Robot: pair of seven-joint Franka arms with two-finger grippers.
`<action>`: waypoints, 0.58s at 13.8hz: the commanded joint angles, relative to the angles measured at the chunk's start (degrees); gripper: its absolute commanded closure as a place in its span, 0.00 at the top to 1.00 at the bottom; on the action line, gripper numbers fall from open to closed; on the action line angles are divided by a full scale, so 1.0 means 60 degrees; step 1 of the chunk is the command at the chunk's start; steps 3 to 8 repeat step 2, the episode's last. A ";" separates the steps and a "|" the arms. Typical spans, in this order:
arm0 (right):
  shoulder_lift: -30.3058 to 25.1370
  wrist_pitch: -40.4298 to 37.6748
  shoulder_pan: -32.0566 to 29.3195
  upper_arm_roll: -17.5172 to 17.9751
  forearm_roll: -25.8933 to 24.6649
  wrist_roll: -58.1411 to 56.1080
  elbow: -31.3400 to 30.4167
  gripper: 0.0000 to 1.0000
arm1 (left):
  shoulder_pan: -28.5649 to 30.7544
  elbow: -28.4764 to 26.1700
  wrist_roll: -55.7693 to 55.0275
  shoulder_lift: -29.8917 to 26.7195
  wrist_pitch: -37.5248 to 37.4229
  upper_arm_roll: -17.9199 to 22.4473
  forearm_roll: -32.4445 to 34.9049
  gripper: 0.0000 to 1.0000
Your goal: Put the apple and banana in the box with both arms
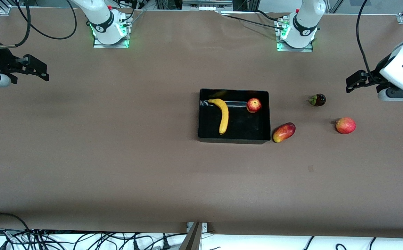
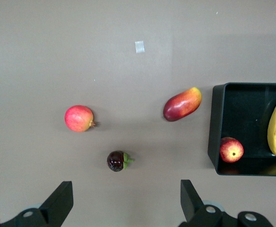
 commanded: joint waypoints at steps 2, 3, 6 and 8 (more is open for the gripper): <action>-0.0060 -0.0112 -0.0039 -0.0014 0.0157 -0.0012 0.0009 1.00 | -0.0119 0.0739 -0.0006 0.0450 -0.0380 0.0015 -0.0137 1.00; -0.0060 -0.0112 -0.0039 -0.0014 0.0157 -0.0012 0.0009 1.00 | -0.0119 0.0739 -0.0006 0.0450 -0.0380 0.0015 -0.0137 1.00; -0.0060 -0.0112 -0.0039 -0.0014 0.0157 -0.0012 0.0009 1.00 | -0.0119 0.0739 -0.0006 0.0450 -0.0380 0.0015 -0.0137 1.00; -0.0060 -0.0112 -0.0039 -0.0014 0.0157 -0.0012 0.0009 1.00 | -0.0119 0.0739 -0.0006 0.0450 -0.0380 0.0015 -0.0137 1.00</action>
